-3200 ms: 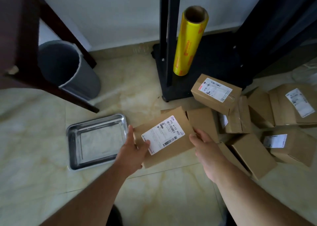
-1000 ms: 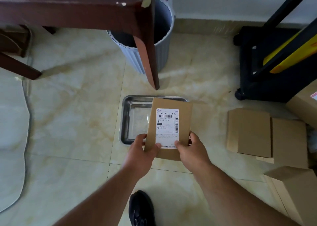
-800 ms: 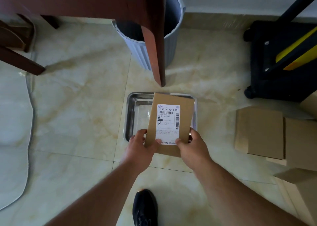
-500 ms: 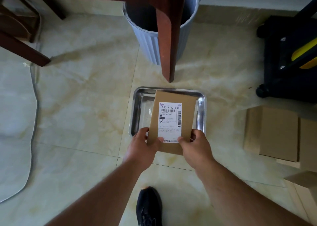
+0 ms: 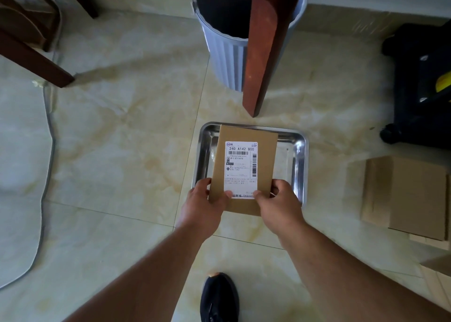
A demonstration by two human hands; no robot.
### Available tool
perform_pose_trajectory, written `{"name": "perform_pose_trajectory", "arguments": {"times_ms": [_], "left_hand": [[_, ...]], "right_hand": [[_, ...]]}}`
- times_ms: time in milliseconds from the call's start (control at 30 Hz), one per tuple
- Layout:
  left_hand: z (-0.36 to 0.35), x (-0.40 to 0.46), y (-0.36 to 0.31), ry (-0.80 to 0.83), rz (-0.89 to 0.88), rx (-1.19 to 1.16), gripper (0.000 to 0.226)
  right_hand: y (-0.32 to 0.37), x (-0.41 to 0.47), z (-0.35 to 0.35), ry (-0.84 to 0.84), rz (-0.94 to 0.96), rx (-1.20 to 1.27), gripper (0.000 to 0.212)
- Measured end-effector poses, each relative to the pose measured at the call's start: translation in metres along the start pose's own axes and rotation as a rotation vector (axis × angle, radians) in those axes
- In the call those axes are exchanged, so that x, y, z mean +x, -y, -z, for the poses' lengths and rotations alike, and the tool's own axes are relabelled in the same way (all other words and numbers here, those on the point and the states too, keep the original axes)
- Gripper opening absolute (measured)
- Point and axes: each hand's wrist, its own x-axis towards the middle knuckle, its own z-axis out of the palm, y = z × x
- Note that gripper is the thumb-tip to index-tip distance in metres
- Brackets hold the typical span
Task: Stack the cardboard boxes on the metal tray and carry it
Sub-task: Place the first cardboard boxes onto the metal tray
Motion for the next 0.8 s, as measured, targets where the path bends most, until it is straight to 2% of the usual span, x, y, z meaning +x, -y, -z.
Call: {"name": "perform_pose_trajectory", "arguments": {"times_ms": [233, 333, 800], "left_hand": [[0.005, 0.023, 0.011, -0.017, 0.003, -0.022, 0.043], [0.007, 0.031, 0.014, -0.017, 0.012, -0.010, 0.048], [0.000, 0.062, 0.031, -0.015, 0.013, 0.009, 0.048]], "right_hand": [[0.006, 0.016, -0.020, 0.015, 0.014, -0.036, 0.041], [0.007, 0.023, -0.027, 0.022, 0.024, -0.062, 0.041], [-0.001, 0.048, -0.052, 0.023, 0.012, -0.130, 0.040]]}}
